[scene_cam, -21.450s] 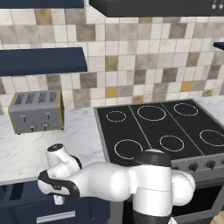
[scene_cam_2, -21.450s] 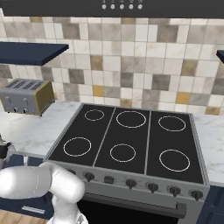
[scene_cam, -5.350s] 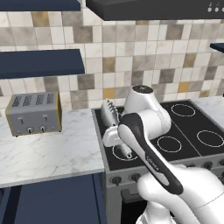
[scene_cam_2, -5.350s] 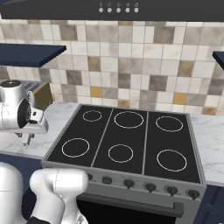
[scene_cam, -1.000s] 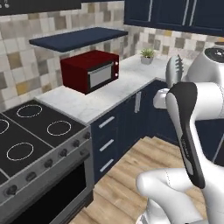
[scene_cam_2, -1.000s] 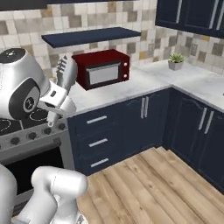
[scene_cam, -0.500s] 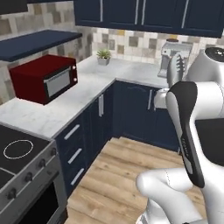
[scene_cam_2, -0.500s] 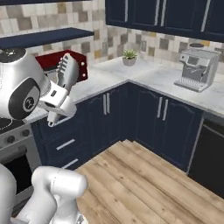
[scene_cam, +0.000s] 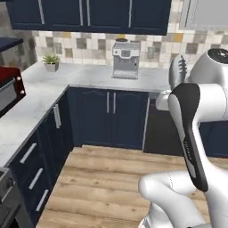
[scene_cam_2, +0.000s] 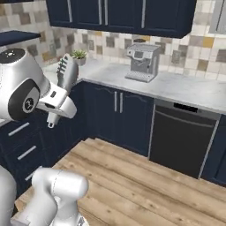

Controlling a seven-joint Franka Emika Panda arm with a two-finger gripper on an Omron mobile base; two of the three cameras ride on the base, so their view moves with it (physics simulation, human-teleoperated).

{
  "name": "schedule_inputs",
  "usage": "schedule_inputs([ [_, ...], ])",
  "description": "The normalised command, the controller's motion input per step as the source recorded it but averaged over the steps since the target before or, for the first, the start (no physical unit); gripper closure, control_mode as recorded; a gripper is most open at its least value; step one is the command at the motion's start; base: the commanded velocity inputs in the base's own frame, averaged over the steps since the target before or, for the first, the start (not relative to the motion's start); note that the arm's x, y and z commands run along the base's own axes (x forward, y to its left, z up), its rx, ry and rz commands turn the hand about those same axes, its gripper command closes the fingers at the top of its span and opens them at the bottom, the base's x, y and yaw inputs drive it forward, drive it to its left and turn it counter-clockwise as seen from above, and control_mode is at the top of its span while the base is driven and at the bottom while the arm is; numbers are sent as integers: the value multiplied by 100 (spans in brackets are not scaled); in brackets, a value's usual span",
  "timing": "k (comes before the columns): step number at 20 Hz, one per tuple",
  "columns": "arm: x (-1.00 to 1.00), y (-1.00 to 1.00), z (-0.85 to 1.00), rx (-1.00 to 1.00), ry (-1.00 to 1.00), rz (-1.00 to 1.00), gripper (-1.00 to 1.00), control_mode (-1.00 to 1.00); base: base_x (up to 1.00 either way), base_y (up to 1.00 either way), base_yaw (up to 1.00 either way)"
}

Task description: Take the tongs from the drawer on the left and place them on the dining counter next to the tray containing the kebab skewer.

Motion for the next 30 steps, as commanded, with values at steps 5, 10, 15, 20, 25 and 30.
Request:
schedule_inputs([
  [5, 0, 0, 0, 0, 0, 0, 100, 100, -31, -62, -60],
  [10, 0, 0, 0, 0, 0, 0, 100, 100, -7, -54, -56],
  [15, 0, 0, 0, 0, 0, 0, 100, 100, 0, -46, -53],
  [20, 0, 0, 0, 0, 0, 0, 100, 100, 1, -36, -48],
  [25, 0, 0, 0, 0, 0, 0, 100, 100, 22, -9, -36],
  [30, 0, 0, 0, 0, 0, 0, 100, 100, 5, 28, -29],
])
